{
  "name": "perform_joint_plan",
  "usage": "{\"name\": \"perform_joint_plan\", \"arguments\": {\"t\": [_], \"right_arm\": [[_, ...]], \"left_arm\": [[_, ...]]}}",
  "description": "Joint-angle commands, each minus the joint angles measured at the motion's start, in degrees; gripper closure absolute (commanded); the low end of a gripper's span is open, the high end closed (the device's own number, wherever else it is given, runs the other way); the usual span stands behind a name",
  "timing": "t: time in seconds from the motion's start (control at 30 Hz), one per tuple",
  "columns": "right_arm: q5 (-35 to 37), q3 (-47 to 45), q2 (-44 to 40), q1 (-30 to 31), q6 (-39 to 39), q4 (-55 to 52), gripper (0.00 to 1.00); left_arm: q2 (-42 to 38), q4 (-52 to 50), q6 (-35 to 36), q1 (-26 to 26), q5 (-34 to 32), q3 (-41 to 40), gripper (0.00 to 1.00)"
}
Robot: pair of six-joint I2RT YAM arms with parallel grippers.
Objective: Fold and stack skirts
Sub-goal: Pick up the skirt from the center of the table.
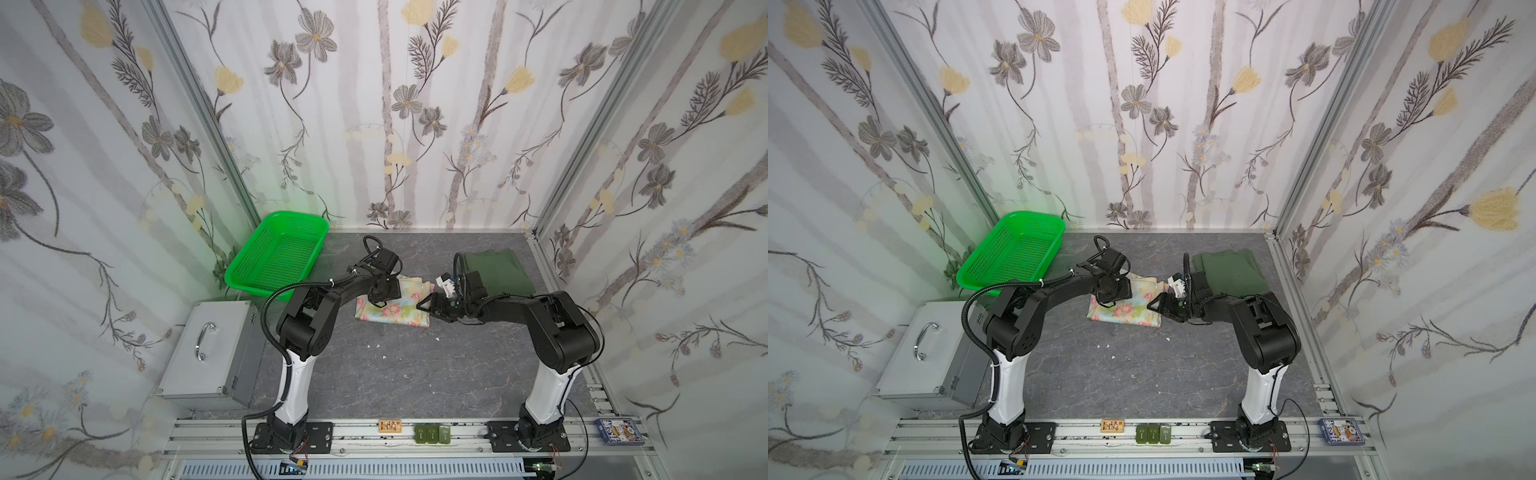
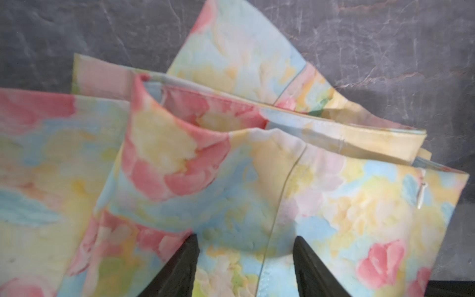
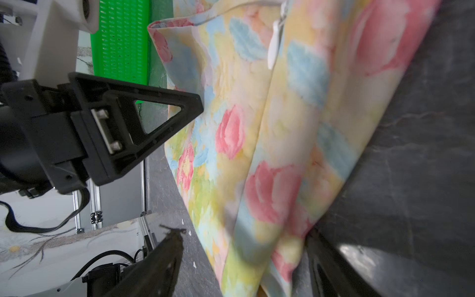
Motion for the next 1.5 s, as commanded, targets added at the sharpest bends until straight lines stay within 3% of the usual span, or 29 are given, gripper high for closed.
{"name": "perform_joint_plan", "arguments": {"t": [0.0,0.27,0.4,0.43,0.47,0.57,0.7,0.73,0.93,1.47], "right_arm": [[-0.3,-0.3,1.6,0.8,2.3,1.5,0.31],[-1.5,-0.5,3.5,1.6,5.6,6.2,0.21],[-1.3,0.2,4.6,2.2,6.8,7.3,0.25],[-1.5,0.2,5.0,2.2,7.3,7.9,0.29],[-1.7,0.2,5.1,2.3,7.6,8.4,0.39],[-1.6,-0.3,4.8,2.2,7.7,8.6,0.76],[-0.9,-0.7,3.8,2.1,7.0,7.5,0.98],[-0.7,-0.9,3.4,2.1,7.0,7.4,1.00],[1.8,2.2,-1.2,1.8,3.2,0.2,1.00],[14.3,27.7,-2.5,-3.1,-18.1,-36.2,1.00]], "left_arm": [[0.8,-0.5,0.3,0.1,0.4,-0.8,0.38],[0.9,-0.1,0.5,0.0,0.9,-3.4,0.38],[0.6,0.2,0.6,0.0,0.4,-4.4,0.38],[0.6,0.2,0.5,0.0,0.6,-4.5,0.38],[0.6,0.3,0.5,0.0,0.7,-4.5,0.38],[0.5,0.4,0.3,0.0,0.9,-4.3,0.38],[-0.3,0.5,0.1,0.0,1.0,-4.2,0.38],[-0.6,0.5,0.1,0.1,1.0,-4.2,0.38],[-4.4,0.5,0.1,0.5,0.9,-3.5,0.38],[-12.8,0.5,0.0,2.1,0.7,-3.9,0.37]]}}
